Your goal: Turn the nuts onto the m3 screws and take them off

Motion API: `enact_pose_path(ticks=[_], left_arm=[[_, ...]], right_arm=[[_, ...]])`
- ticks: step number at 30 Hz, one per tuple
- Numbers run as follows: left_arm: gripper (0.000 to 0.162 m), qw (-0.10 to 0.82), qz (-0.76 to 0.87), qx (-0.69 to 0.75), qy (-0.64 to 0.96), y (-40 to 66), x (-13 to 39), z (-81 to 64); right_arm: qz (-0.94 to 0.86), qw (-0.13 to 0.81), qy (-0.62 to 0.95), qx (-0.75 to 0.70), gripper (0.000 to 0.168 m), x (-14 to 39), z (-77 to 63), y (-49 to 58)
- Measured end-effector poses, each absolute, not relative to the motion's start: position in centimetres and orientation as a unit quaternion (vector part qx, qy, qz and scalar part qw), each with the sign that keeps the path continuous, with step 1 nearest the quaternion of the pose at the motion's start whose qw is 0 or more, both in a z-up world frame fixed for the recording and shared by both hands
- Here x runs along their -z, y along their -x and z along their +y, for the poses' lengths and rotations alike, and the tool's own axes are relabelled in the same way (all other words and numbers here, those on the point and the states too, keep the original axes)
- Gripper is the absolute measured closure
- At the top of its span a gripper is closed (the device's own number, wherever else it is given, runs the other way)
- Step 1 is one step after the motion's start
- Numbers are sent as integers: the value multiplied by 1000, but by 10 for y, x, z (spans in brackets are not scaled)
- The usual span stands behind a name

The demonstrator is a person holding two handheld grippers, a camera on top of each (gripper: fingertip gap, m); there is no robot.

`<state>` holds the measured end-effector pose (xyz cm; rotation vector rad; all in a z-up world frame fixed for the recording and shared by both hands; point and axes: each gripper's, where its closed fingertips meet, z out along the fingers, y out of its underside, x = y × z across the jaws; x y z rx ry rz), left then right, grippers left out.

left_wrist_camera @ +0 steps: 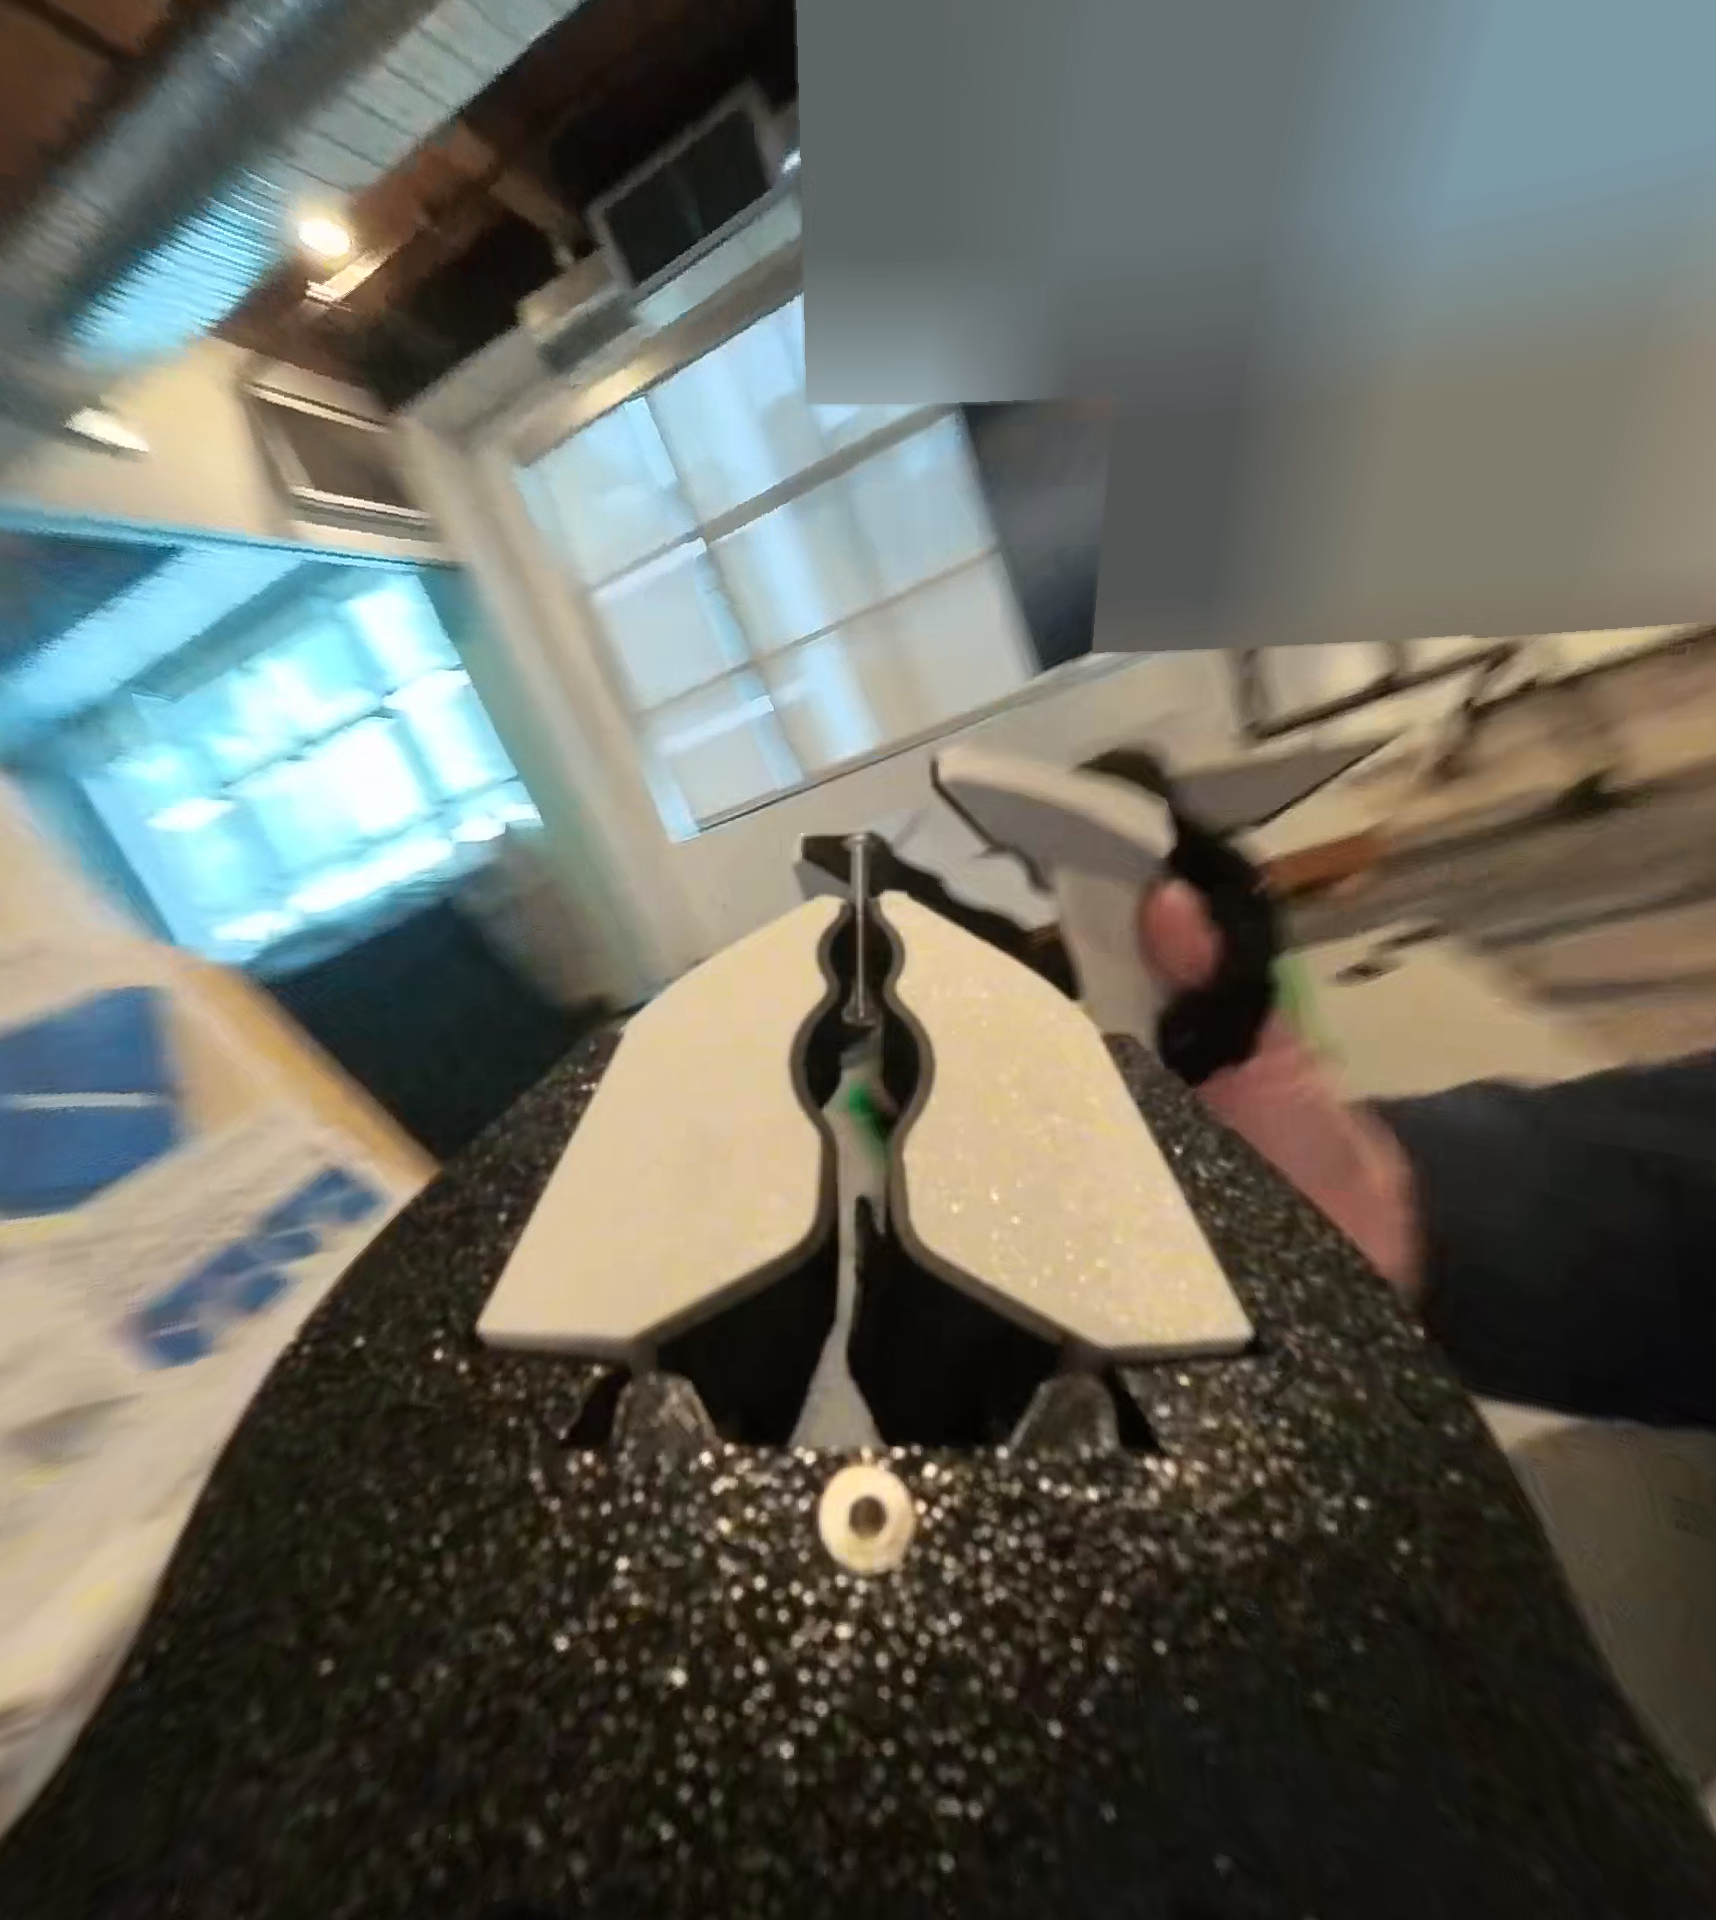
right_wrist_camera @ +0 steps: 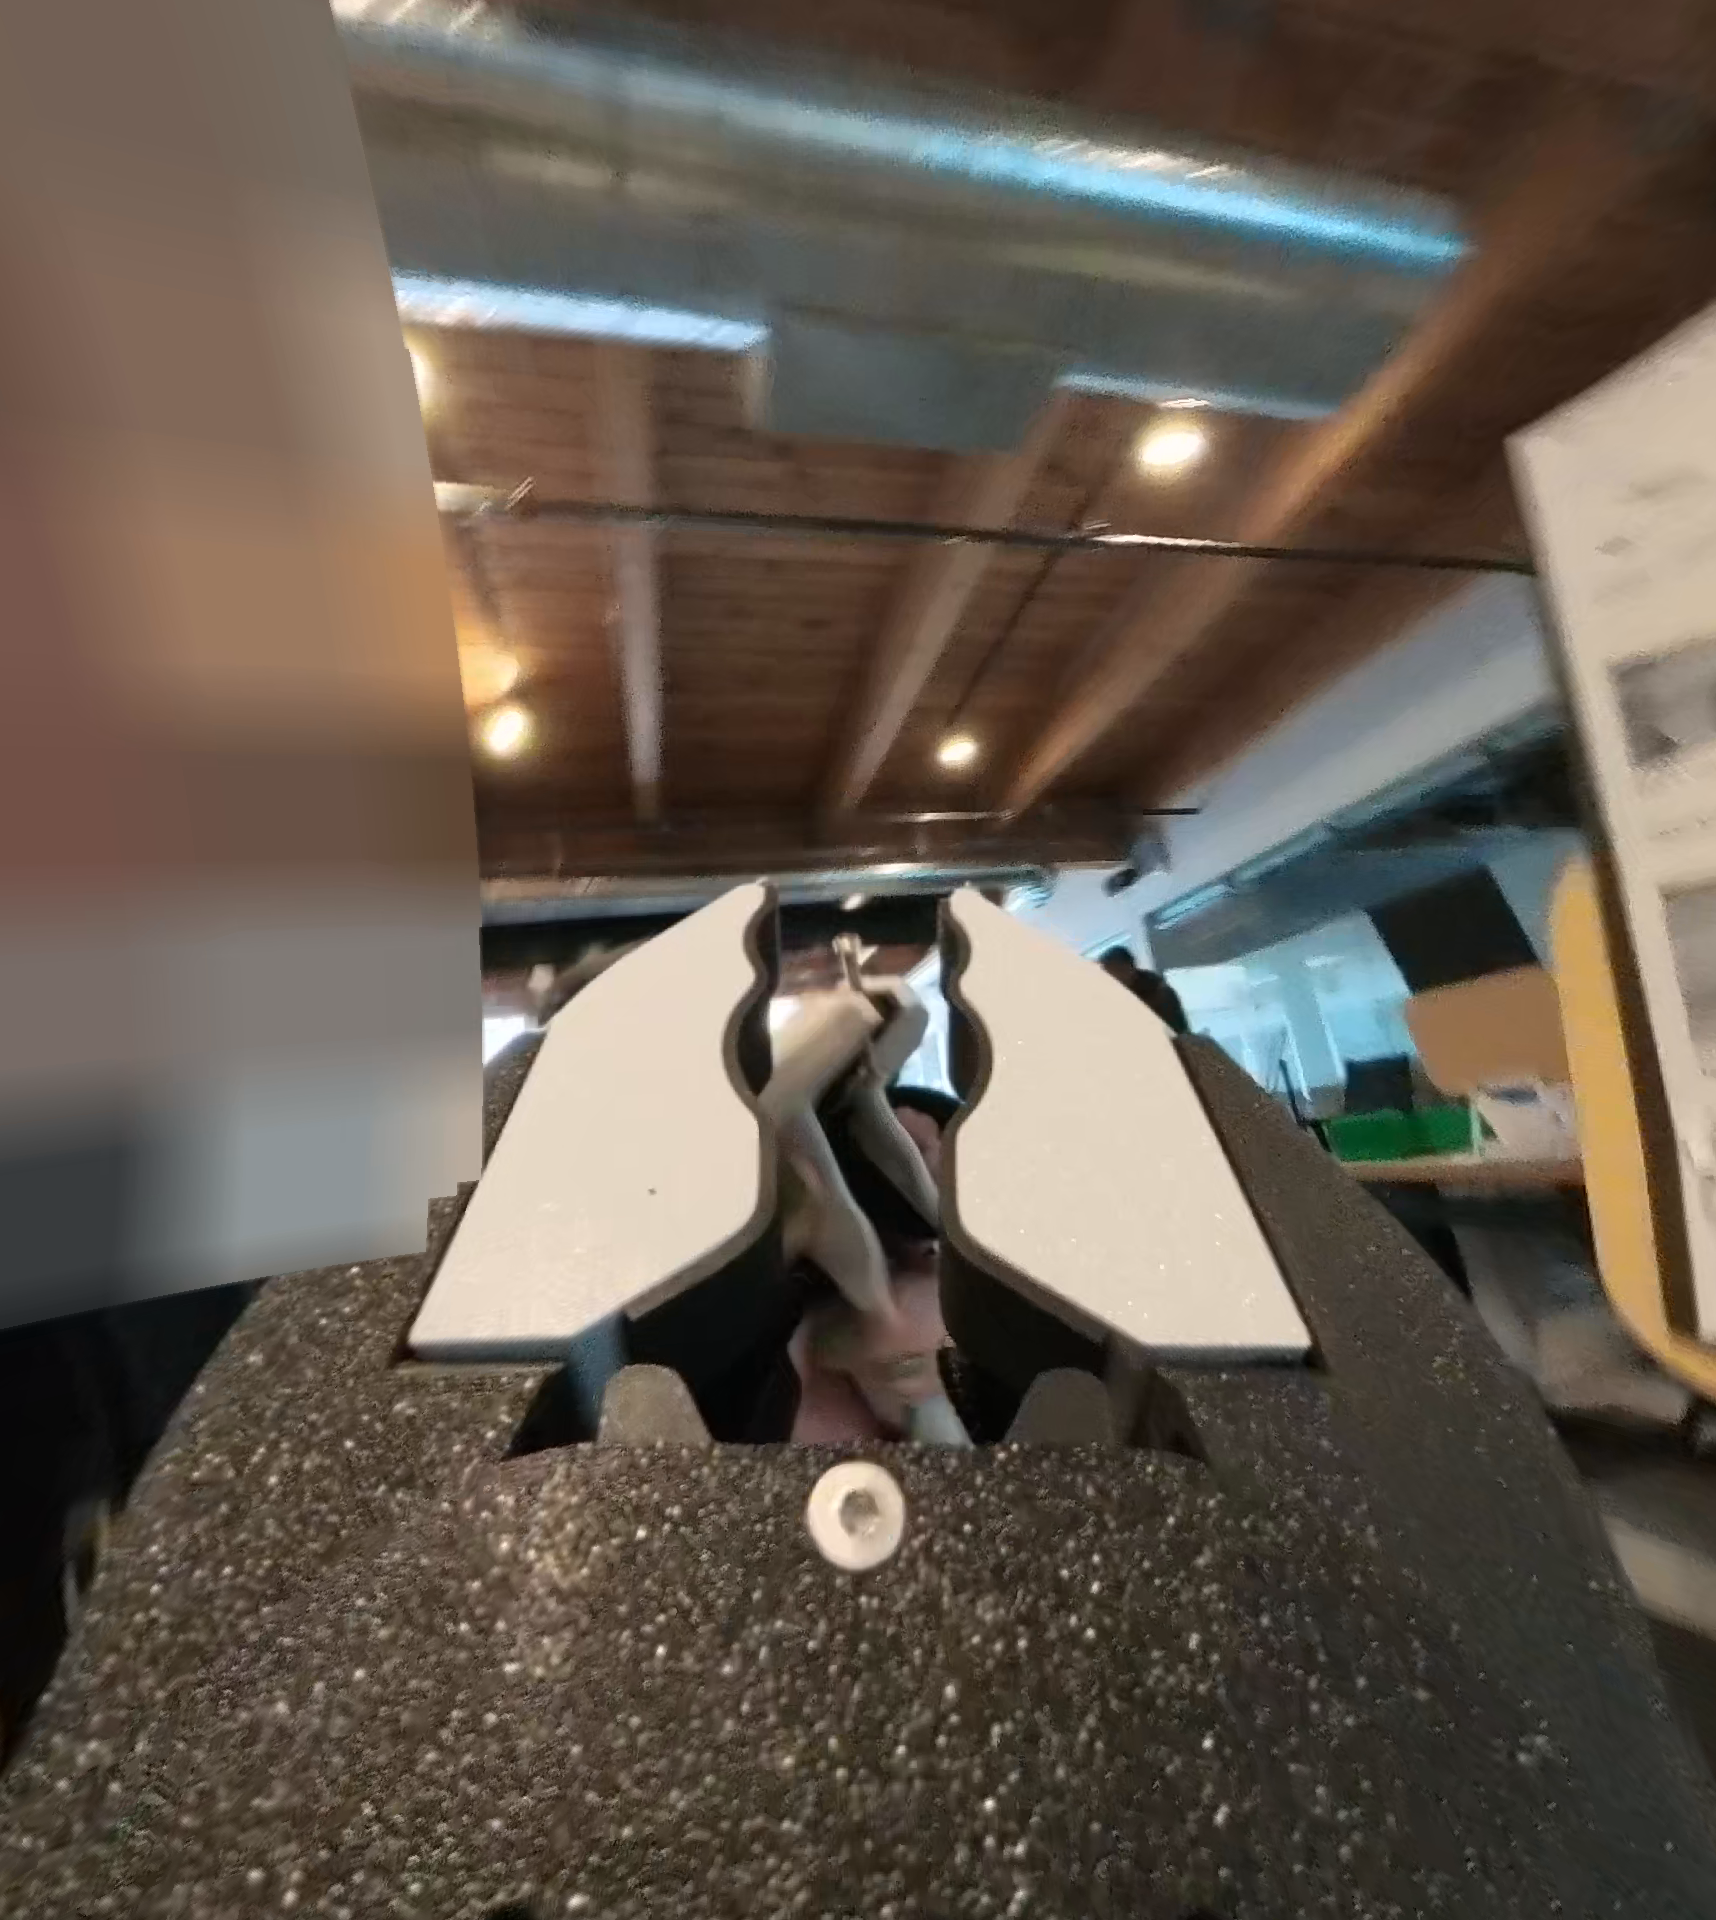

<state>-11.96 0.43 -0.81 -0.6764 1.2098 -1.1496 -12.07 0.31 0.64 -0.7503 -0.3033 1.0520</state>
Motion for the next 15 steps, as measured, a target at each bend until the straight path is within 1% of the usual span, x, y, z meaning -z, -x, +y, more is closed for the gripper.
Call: enact_pose_path(ticks=[2, 3, 4, 6, 8, 10, 12, 15], left_arm=[[161, 544, 521, 588, 294, 124, 5, -2], [161, 510, 520, 619, 293, 126, 4, -4], [161, 480, 520, 644, 291, 128, 4, -7], [161, 421, 526, 678, 292, 130, 5, -14], [162, 358, 534, 706, 298, 130, 9, -20], [161, 301, 536, 730, 299, 131, 12, -25], [161, 269, 532, 747, 294, 131, 13, -27], [161, 246, 538, 751, 293, 130, 17, -29]], right_arm=[[-178, 802, 337, -461, 143, -6, 1, 120], [-196, 806, 333, -448, 147, -5, -1, 120], [-212, 808, 334, -436, 147, -5, -1, 121], [-255, 804, 326, -427, 154, -7, -9, 127], [-294, 792, 327, -423, 156, -8, -16, 133], [-322, 774, 334, -431, 155, -9, -20, 138], [-352, 749, 349, -440, 151, -6, -23, 143], [-375, 722, 371, -448, 149, -3, -23, 150]])
